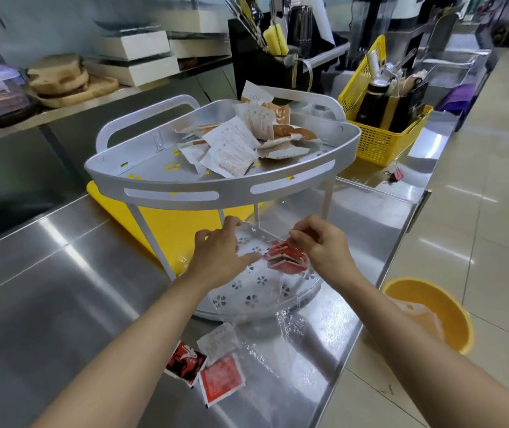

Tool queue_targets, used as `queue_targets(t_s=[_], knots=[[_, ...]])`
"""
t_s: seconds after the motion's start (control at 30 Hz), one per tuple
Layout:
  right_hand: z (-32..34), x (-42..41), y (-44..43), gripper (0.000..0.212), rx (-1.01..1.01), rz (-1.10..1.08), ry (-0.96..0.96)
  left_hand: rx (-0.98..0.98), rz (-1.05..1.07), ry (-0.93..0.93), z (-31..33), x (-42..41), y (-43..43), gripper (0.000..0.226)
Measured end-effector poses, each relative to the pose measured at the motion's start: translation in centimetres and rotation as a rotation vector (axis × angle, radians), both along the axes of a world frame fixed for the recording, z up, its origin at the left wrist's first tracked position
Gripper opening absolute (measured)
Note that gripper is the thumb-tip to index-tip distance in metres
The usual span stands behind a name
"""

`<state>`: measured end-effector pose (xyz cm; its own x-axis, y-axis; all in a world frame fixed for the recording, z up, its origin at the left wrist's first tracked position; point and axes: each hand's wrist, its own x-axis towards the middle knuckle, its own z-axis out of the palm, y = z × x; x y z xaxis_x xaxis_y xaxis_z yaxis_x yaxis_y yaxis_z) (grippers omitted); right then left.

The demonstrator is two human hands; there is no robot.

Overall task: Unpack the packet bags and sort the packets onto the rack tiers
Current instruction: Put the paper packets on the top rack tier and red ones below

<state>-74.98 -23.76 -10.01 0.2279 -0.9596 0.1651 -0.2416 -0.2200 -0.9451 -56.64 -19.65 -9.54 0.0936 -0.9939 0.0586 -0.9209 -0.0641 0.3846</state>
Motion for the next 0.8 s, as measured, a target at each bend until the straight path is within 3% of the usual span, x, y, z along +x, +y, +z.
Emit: queue_targets(t_s=[0.03,0.07,0.17,0.27,0.37,0.47,0.53,0.63,0.8], knots=[[0.2,0.3,0.0,0.012,0.029,0.038,-0.046,0.045,-0.003,-0.026,0.1,-0.2,-0.1,0.062],[0.5,0.5,-0.1,0.010,0.040,0.068,-0.083,0.064,-0.005,-0.054,0.4,-0.3,-0.2,0.065],[1.0,0.8,-0.3,0.009,0.029,0.141,-0.111,-0.042,0.019,0.002,0.3,-0.3,-0.5,0.026],[0.2,1.3,0.3,0.034,-0.015,0.106,-0.044,-0.172,0.031,0.024,-0.6,-0.1,-0.7,0.028],[-1.6,1.8,1.0,0.075,-0.094,-0.084,0.114,-0.263,0.037,0.089,-1.1,0.4,-0.9,0.031],[-3.2,1.7,0.5,0.091,0.168,-0.082,0.379,-0.341,0.048,0.176,-1.6,1.4,-1.1,0.031],[-3.9,2.1,0.1,0.079,0.347,0.033,0.505,-0.361,0.023,0.250,-1.7,1.9,-1.0,0.027],[-4.0,3.0,-0.5,0.021,0.432,0.113,0.530,-0.384,-0.012,0.320,-1.6,2.2,-0.3,0.031],[-4.7,3.7,-3.3,0.021,0.397,-0.067,0.397,-0.429,-0.021,0.294,-1.7,3.4,0.8,0.039]])
